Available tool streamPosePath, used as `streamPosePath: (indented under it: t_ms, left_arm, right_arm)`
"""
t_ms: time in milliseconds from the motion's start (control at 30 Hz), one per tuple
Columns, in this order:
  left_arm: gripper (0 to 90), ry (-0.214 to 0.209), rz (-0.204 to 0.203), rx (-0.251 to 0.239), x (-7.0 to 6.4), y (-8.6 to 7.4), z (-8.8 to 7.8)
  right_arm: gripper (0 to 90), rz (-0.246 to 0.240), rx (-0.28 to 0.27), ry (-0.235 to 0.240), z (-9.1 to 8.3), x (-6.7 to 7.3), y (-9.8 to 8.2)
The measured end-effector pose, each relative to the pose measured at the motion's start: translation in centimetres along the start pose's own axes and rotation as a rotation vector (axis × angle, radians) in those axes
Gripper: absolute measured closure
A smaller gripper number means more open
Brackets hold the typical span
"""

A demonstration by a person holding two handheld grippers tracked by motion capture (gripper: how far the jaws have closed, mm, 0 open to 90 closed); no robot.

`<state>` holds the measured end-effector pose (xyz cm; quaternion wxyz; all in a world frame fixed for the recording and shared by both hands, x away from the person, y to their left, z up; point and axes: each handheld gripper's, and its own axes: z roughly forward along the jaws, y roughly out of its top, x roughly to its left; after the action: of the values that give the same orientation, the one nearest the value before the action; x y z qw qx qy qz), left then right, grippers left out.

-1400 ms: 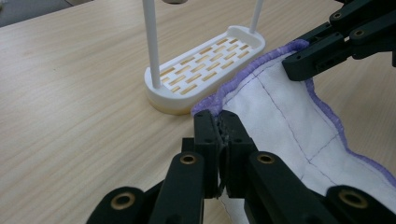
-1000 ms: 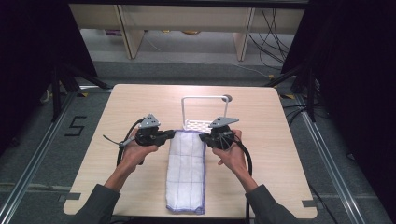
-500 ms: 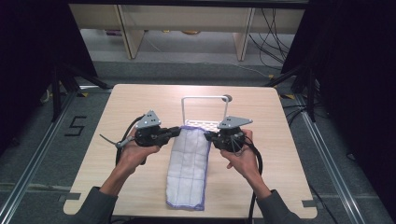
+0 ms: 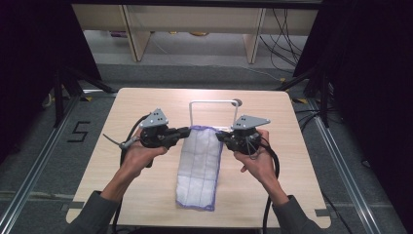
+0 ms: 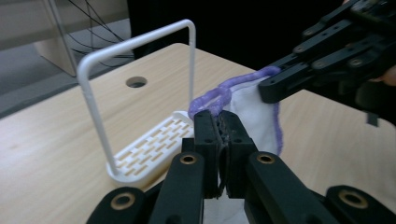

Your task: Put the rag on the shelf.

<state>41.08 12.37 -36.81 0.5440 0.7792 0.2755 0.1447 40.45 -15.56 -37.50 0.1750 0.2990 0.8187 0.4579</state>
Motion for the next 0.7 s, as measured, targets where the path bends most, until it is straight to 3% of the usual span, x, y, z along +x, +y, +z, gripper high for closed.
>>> streamPosePath:
  t_ms: [33,100,133,233,333,467,500,567,600,633,667,700]
  left_arm:
    - [86.6,0.011,0.003,0.015,0.1,0.6,0.0]
    - [86.7,0.011,0.009,0.021,0.2,1.5,0.0]
    - [86.7,0.012,0.014,0.021,0.3,2.4,0.0]
    - [86.7,0.009,0.011,0.026,0.2,3.5,-0.1]
    - [86.6,0.006,0.022,0.023,0.3,4.9,-0.2]
    - [86.6,-0.003,0.028,0.019,0.3,7.2,-0.5]
    - [86.6,0.002,0.035,0.020,0.3,7.6,-0.5]
    - [86.6,0.013,0.053,0.024,0.5,8.5,-0.3]
    - [86.6,0.026,0.059,0.028,0.7,9.1,-0.1]
    - [86.6,0.029,0.063,0.025,0.9,9.4,0.0]
    - [86.6,0.033,0.065,0.026,1.0,9.7,0.0]
    - [86.6,0.038,0.067,0.025,1.2,10.0,0.1]
  right_arm:
    - [84.7,-0.020,-0.004,0.003,-0.4,-0.1,0.7]
    - [84.7,-0.013,-0.004,-0.009,-0.6,-0.1,1.0]
    - [84.7,-0.038,-0.021,-0.013,-0.9,-0.5,1.7]
    - [84.8,-0.019,-0.028,-0.023,-1.3,-0.8,2.6]
    - [84.9,-0.046,-0.045,-0.037,-2.3,-1.3,4.2]
    - [84.9,-0.035,-0.053,-0.045,-3.4,-1.8,5.6]
    - [85.0,-0.066,-0.072,-0.051,-3.6,-2.2,6.1]
    - [84.9,-0.026,-0.067,-0.061,-4.0,-2.4,6.7]
    - [85.0,-0.045,-0.068,-0.061,-4.1,-2.8,7.0]
    - [85.0,-0.009,-0.066,-0.064,-4.4,-3.1,7.6]
    - [85.0,-0.044,-0.074,-0.072,-4.4,-3.5,7.9]
    - [85.0,-0.015,-0.072,-0.080,-4.5,-3.5,8.1]
